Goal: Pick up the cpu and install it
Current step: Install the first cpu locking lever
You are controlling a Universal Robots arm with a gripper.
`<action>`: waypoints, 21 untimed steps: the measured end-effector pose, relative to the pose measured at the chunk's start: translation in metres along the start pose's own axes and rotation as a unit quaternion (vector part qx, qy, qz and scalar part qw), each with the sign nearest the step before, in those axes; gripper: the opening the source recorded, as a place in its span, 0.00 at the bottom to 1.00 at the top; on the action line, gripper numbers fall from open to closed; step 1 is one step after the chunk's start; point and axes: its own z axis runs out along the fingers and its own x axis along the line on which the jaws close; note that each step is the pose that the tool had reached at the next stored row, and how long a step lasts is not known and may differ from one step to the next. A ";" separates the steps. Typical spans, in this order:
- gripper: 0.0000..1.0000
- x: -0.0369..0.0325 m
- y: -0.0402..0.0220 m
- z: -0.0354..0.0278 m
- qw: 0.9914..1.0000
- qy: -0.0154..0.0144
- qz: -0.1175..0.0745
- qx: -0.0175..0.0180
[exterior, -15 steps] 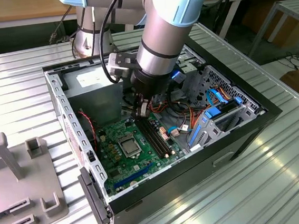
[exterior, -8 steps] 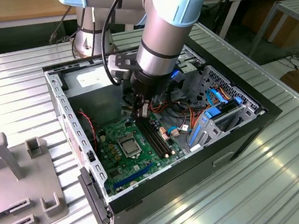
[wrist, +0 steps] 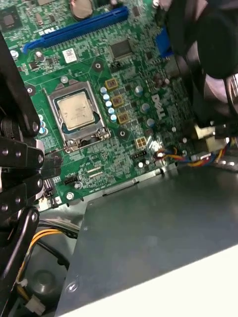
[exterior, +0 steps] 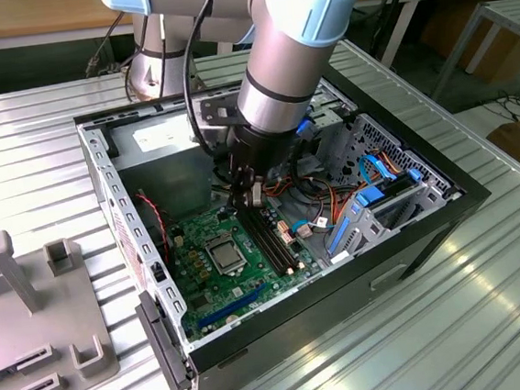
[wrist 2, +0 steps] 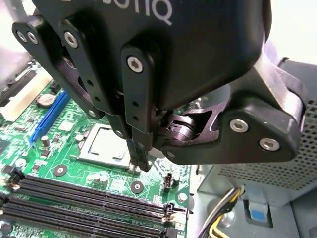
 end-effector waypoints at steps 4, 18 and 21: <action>0.11 0.0018 -0.0006 0.0000 1.000 0.001 -0.019 0.002; 0.11 0.0118 0.0002 -0.0001 0.997 0.004 -0.076 0.008; 0.11 0.0139 0.0020 0.0002 0.997 0.002 -0.082 0.007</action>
